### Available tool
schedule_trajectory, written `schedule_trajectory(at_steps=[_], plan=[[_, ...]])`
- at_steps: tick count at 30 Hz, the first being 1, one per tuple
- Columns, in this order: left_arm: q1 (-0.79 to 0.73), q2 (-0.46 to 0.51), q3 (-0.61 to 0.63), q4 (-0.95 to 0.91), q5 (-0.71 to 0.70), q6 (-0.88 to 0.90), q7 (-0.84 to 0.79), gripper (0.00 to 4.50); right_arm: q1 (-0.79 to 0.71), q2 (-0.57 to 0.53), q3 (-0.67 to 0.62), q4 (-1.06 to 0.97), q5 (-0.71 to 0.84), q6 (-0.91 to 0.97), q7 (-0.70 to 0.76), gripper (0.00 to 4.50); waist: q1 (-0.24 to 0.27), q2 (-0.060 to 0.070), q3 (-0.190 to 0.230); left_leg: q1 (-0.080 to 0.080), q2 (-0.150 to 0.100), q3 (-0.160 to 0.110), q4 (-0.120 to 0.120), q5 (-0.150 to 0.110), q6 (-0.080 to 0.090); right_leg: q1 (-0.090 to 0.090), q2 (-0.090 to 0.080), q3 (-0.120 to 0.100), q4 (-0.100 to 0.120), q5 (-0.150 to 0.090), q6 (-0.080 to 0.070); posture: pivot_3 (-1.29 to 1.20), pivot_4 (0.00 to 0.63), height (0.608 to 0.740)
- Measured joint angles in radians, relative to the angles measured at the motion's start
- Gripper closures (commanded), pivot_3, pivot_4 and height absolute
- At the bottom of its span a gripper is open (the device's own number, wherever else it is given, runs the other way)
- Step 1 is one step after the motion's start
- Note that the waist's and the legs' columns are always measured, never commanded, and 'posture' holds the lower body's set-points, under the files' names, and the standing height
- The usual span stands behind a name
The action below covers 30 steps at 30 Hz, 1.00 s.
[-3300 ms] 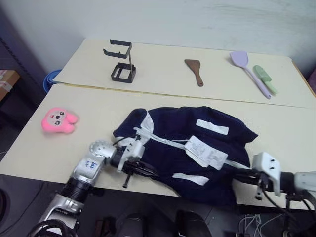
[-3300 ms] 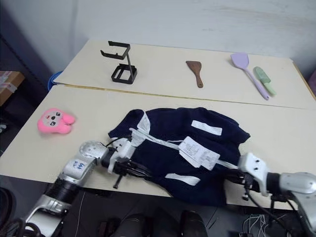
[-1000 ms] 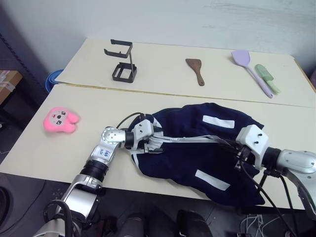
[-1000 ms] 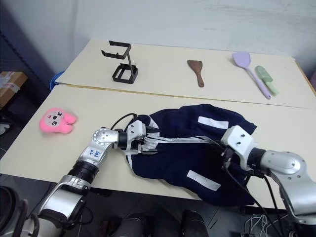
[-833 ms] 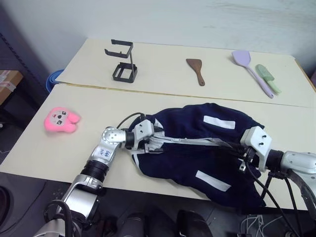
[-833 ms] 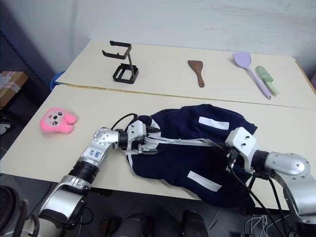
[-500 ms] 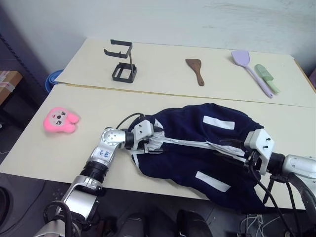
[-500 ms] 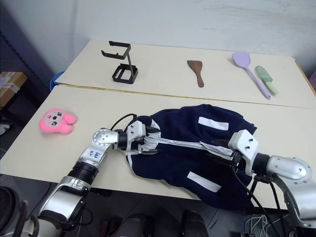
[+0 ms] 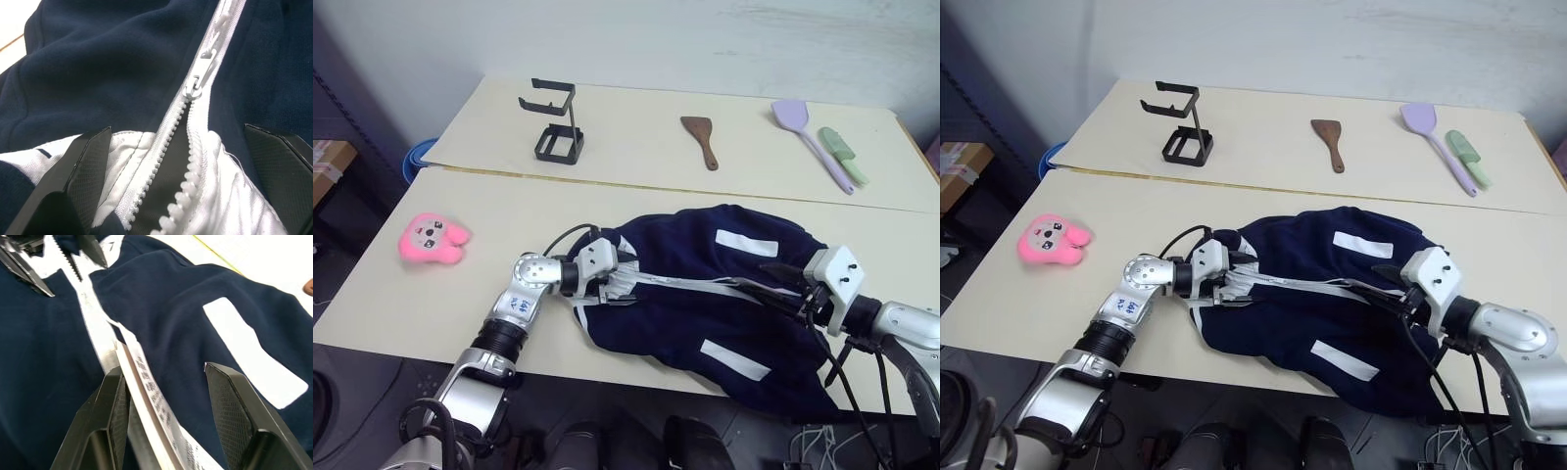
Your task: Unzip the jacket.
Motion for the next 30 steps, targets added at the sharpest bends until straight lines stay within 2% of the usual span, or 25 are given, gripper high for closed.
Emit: schedule_trajectory(at_steps=[3,7,8,16,20,25,30], plan=[[0.000,0.001,0.000,0.001,0.000,-0.001,-0.001,0.00,0.001,-0.011,0.010,0.008,-0.019,-0.011,0.015,3.02,-0.001,0.000,0.000,0.000,0.000,0.000,0.000,0.000,0.000,0.000,0.000,0.000,0.000,0.000,0.000,0.00,0.150,0.740],[-0.001,0.000,0.000,0.001,0.000,-0.001,0.000,0.00,0.001,-0.011,0.044,0.008,-0.040,-0.037,0.031,4.39,-0.001,0.000,0.000,0.000,0.000,0.000,0.000,0.000,0.000,0.000,0.000,0.000,0.000,0.000,0.000,0.00,0.150,0.740],[-0.001,-0.001,0.000,0.002,0.000,-0.001,0.001,0.00,0.001,-0.011,0.057,0.008,-0.052,-0.050,0.032,4.48,-0.001,0.000,0.000,0.000,0.000,0.000,0.000,0.000,0.000,0.000,0.000,0.000,0.000,0.000,0.000,0.00,0.150,0.740],[0.006,-0.001,0.000,-0.005,0.001,-0.001,0.006,0.00,0.024,-0.013,0.027,0.071,-0.189,-0.267,-0.019,4.48,0.000,0.000,0.000,0.000,0.000,0.000,0.000,0.000,0.000,0.000,0.000,0.000,0.000,0.000,0.000,0.00,0.150,0.740],[0.007,0.000,-0.002,-0.003,0.003,0.005,0.019,0.00,0.079,-0.052,-0.106,0.159,-0.261,-0.418,-0.055,4.48,0.001,0.000,0.000,0.001,0.000,0.001,0.000,0.000,0.000,0.000,0.000,0.001,0.000,0.000,0.000,0.00,0.150,0.740],[0.015,0.003,-0.003,-0.007,0.004,0.017,0.029,0.00,0.142,-0.070,-0.238,0.253,-0.318,-0.509,-0.109,4.48,0.000,0.000,-0.001,0.003,0.000,0.002,0.000,0.000,0.000,0.002,0.000,0.002,0.000,0.000,0.000,0.00,0.150,0.740],[0.066,0.022,0.002,-0.066,0.003,0.029,0.045,0.00,0.195,-0.117,-0.360,0.460,-0.365,-0.587,-0.162,4.48,-0.006,0.003,-0.004,0.006,0.000,0.004,-0.003,0.000,0.000,0.002,0.000,0.004,0.000,0.000,0.000,0.00,0.150,0.740]])
